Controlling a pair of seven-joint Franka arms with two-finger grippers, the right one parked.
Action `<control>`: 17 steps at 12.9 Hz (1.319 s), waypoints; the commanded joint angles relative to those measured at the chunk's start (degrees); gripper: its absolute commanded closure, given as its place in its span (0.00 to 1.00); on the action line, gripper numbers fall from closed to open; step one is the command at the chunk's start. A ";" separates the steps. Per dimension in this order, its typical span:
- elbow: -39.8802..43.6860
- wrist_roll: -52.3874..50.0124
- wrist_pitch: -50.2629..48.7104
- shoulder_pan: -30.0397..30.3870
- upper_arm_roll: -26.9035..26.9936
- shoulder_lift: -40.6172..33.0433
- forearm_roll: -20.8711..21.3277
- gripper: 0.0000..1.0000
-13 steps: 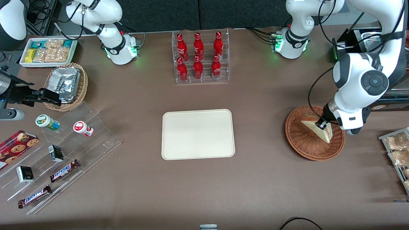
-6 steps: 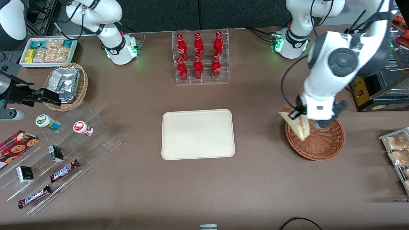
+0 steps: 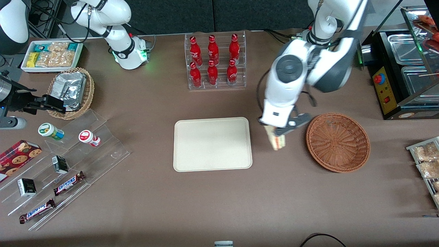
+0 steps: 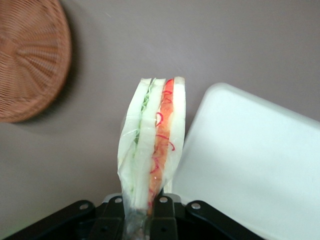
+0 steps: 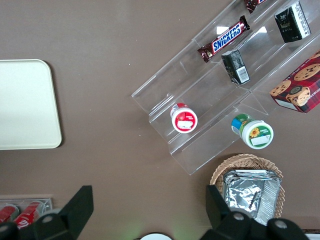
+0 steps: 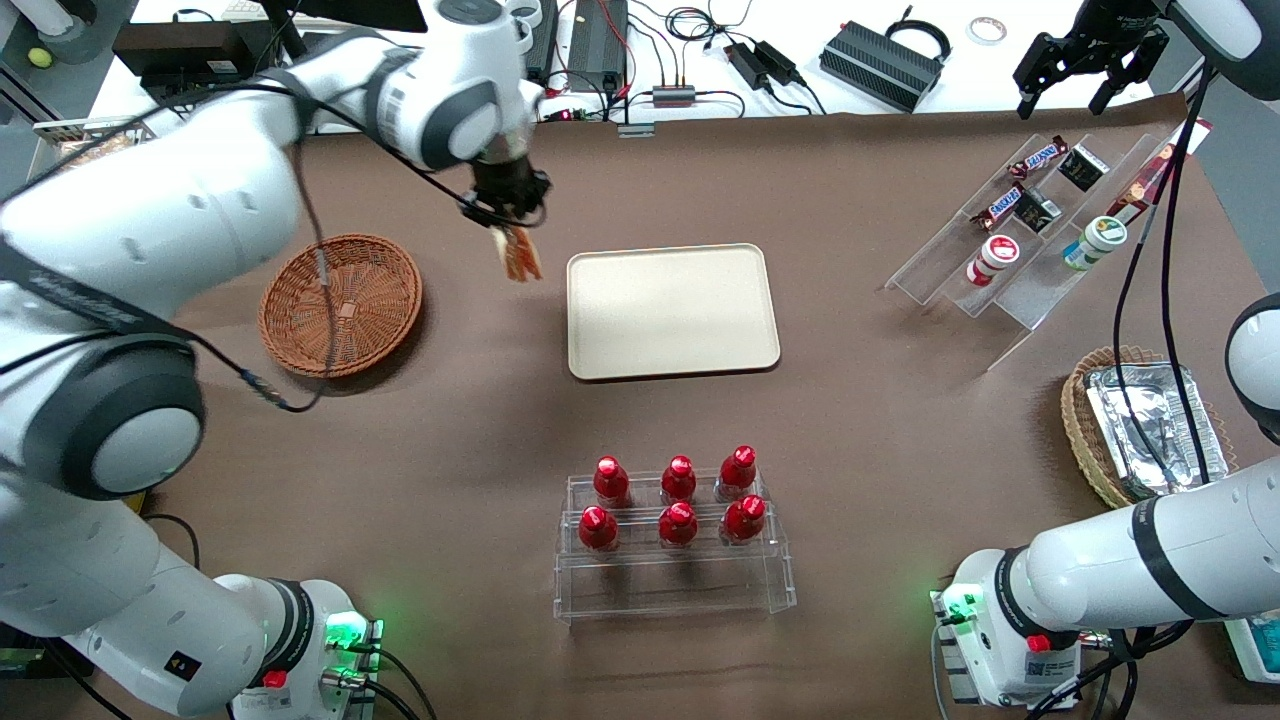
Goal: Place sandwich from basket to tray
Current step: 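Carry the sandwich with the left gripper over the cream tray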
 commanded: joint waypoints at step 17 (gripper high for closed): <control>16.64 -2.31 14.56 -13.41 1.01 27.29 5.37 1.00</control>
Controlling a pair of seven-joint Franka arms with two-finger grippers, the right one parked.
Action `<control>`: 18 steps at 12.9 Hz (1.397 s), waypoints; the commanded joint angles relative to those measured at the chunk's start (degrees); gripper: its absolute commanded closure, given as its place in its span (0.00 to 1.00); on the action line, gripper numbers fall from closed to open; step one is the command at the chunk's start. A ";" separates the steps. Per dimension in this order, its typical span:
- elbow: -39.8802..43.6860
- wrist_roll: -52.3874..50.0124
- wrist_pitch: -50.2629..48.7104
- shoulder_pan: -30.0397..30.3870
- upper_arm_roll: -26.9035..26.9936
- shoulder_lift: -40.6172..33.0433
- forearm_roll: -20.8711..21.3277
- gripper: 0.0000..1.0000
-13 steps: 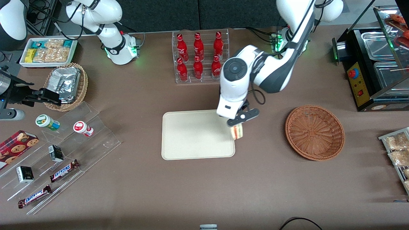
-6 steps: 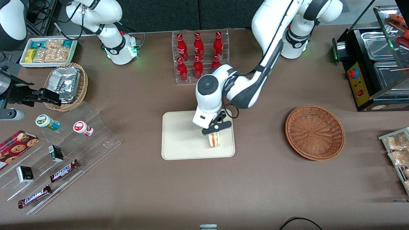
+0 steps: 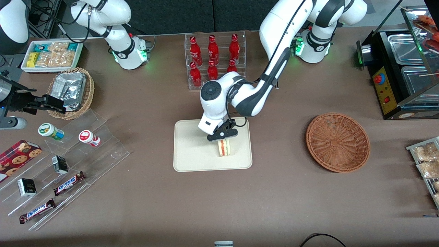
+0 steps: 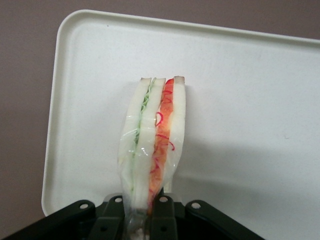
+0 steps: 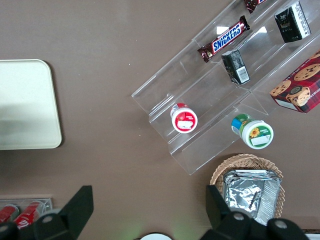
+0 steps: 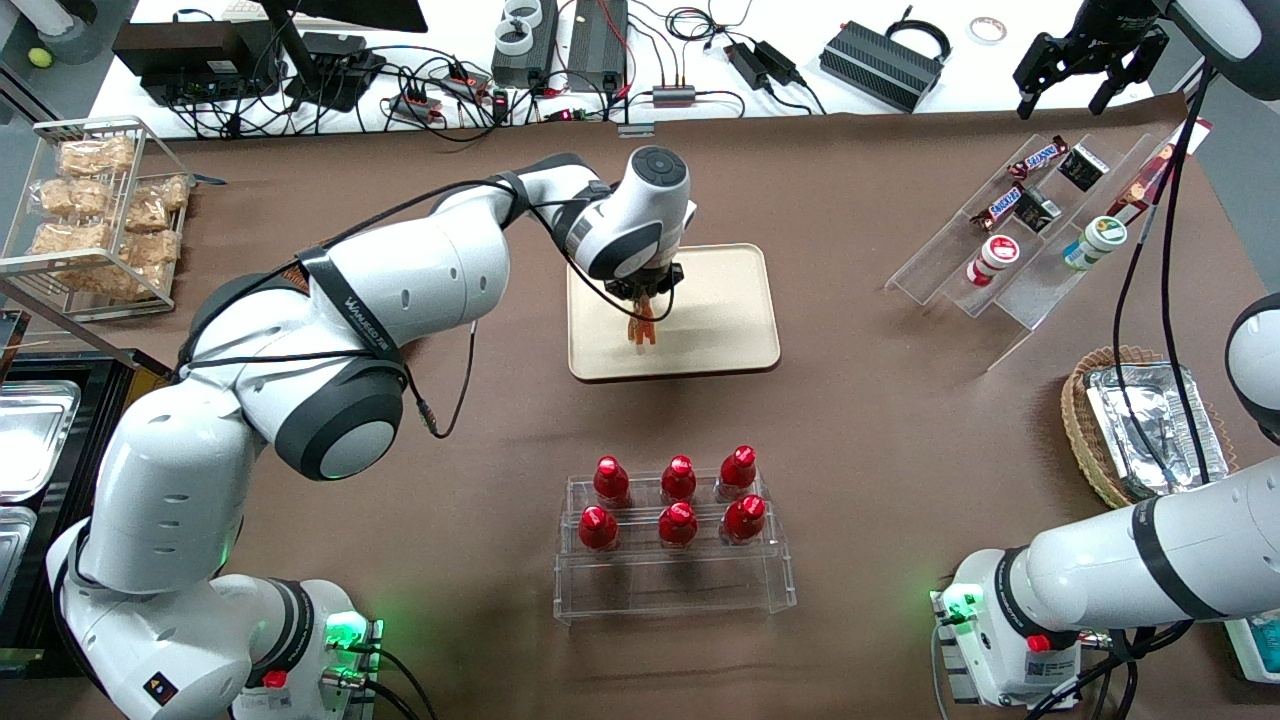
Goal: Place sandwich from basket to tray
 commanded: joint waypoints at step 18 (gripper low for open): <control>1.90 1.20 -24.15 8.90 1.64 -25.56 0.42 0.00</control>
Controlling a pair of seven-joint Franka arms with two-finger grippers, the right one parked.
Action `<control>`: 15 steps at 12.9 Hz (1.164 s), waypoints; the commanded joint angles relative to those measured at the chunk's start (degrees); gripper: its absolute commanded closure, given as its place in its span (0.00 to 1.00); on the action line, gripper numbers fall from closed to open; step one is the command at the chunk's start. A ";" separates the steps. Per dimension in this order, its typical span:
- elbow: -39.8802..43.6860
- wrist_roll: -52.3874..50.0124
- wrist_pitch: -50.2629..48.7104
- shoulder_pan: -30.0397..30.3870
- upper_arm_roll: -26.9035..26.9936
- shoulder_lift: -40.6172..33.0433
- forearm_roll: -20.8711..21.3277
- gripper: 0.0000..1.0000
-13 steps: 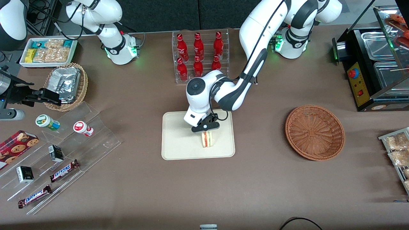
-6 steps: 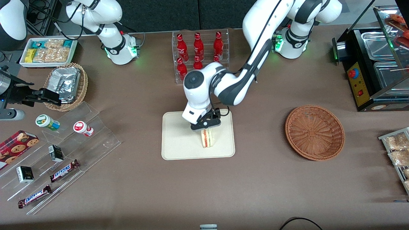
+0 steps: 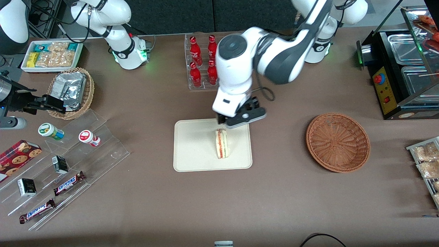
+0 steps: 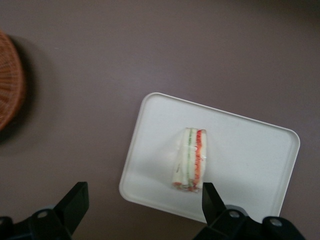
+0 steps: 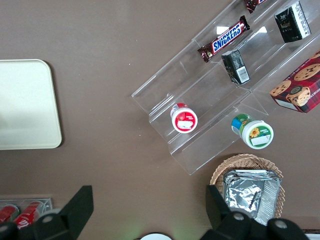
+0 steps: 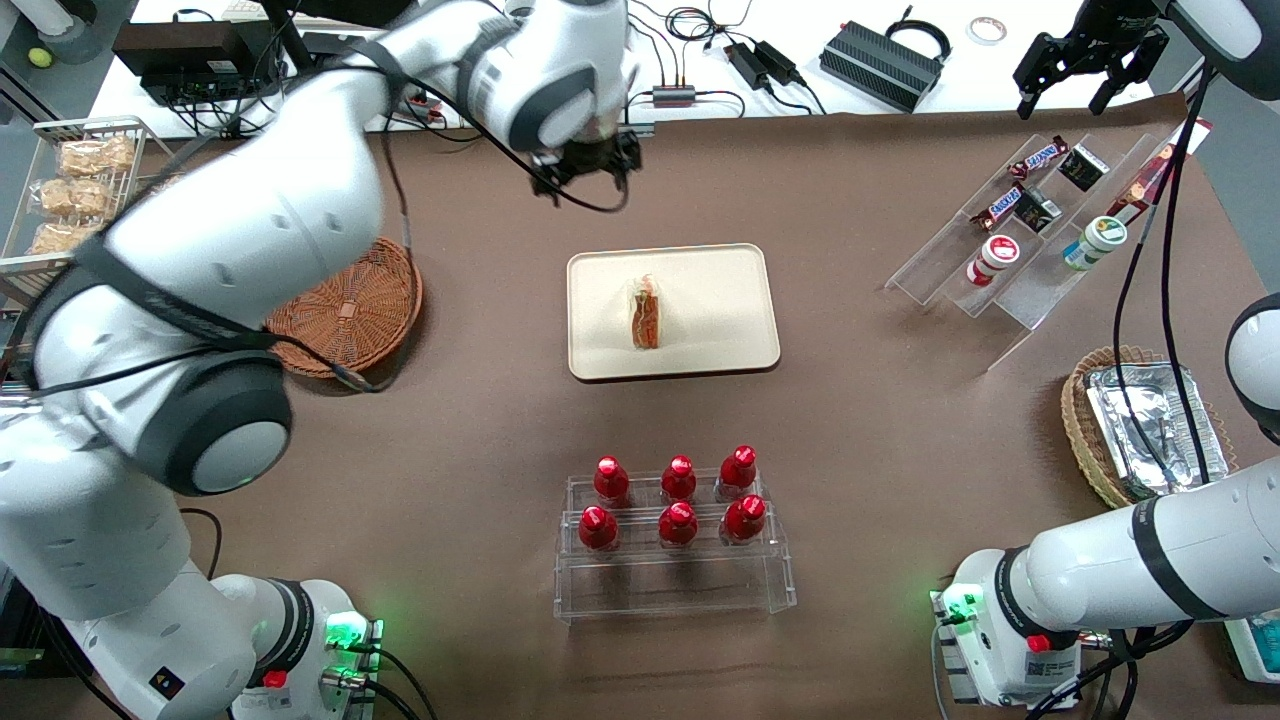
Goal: Place sandwich from basket to tray
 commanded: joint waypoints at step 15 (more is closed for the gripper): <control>-4.74 49.09 -25.87 39.47 -0.02 -26.24 -8.64 0.00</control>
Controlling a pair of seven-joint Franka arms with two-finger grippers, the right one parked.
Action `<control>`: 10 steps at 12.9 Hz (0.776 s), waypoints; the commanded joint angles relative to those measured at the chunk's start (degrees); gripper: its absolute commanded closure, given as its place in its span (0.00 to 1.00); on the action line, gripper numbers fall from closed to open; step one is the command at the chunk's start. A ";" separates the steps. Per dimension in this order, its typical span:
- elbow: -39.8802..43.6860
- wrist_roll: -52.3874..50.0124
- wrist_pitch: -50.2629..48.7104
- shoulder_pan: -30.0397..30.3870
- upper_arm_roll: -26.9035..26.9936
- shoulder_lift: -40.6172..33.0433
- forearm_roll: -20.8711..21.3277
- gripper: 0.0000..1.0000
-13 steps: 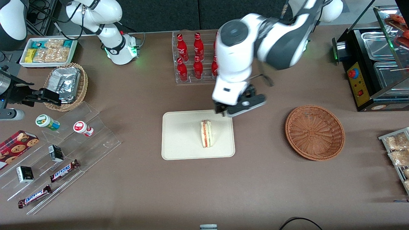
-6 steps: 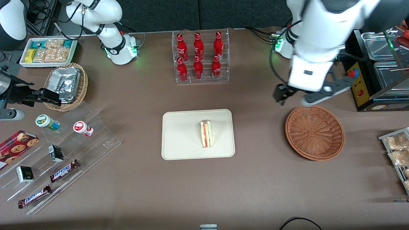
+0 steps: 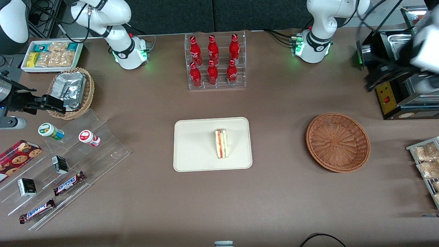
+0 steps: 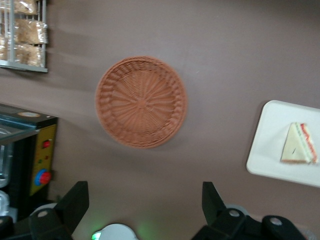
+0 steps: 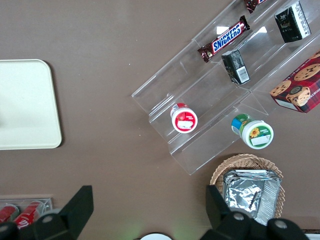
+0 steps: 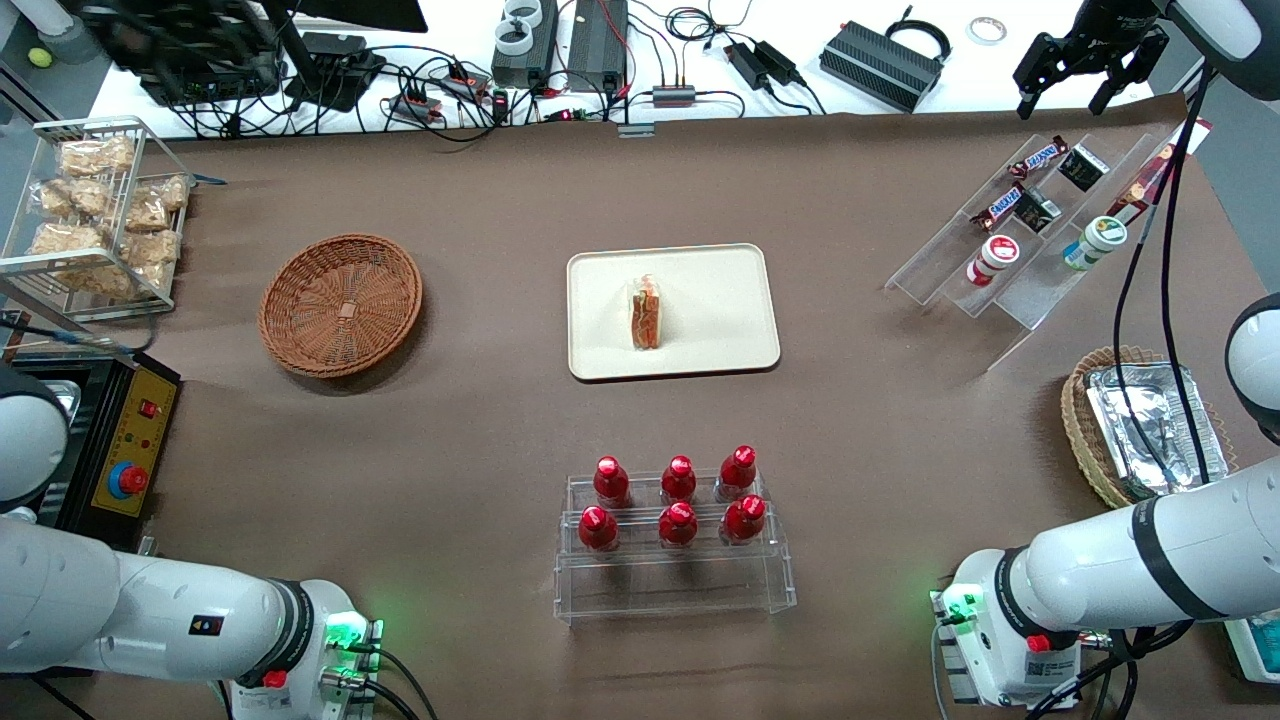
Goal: Place sandwich from basket to tray
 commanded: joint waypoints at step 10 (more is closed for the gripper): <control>-5.12 11.10 -1.03 4.28 -1.30 -3.20 -2.50 0.00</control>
